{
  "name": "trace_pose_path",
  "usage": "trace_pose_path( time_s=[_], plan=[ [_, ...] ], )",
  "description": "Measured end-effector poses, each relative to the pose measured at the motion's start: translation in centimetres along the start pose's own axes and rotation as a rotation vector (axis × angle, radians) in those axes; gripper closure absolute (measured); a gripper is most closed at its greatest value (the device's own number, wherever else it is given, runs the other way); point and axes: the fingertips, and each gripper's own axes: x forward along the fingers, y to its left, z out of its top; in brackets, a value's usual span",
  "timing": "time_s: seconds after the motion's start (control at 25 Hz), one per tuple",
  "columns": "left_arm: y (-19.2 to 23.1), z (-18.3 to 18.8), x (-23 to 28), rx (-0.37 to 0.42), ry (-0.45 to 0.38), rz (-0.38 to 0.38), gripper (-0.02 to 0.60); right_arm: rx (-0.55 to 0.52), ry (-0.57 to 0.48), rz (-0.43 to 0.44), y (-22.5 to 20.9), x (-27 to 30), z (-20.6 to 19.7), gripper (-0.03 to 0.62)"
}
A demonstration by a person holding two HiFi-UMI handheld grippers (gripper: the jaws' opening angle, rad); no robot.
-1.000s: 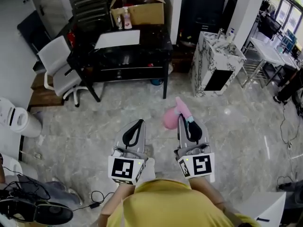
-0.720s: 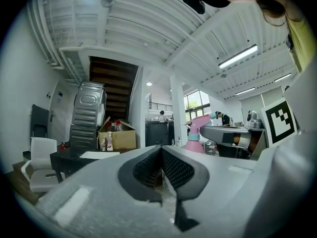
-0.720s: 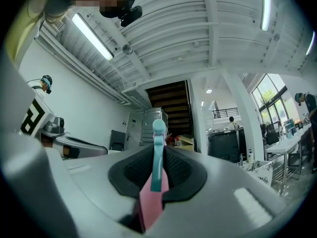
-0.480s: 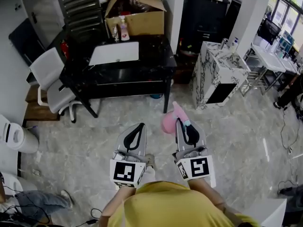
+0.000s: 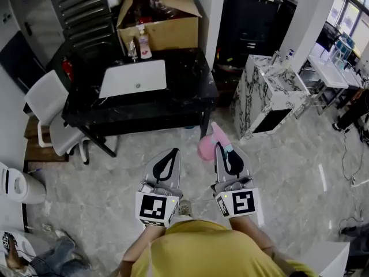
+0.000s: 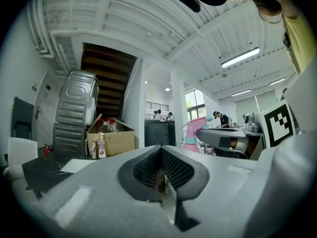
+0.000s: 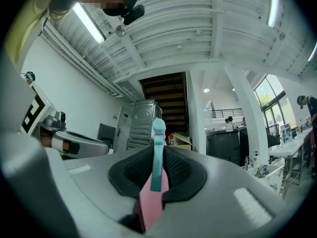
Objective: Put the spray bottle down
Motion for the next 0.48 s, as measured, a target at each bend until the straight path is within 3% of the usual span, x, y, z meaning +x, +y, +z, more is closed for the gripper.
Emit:
trace_pose_path(
  time_s=[0.48],
  plan=[
    [4.2, -1.2, 6.0, -0.040, 0.010, -0.030, 0.584, -0.009, 0.028, -0.017, -2.1, 6.7, -2.1, 0.546]
  ],
)
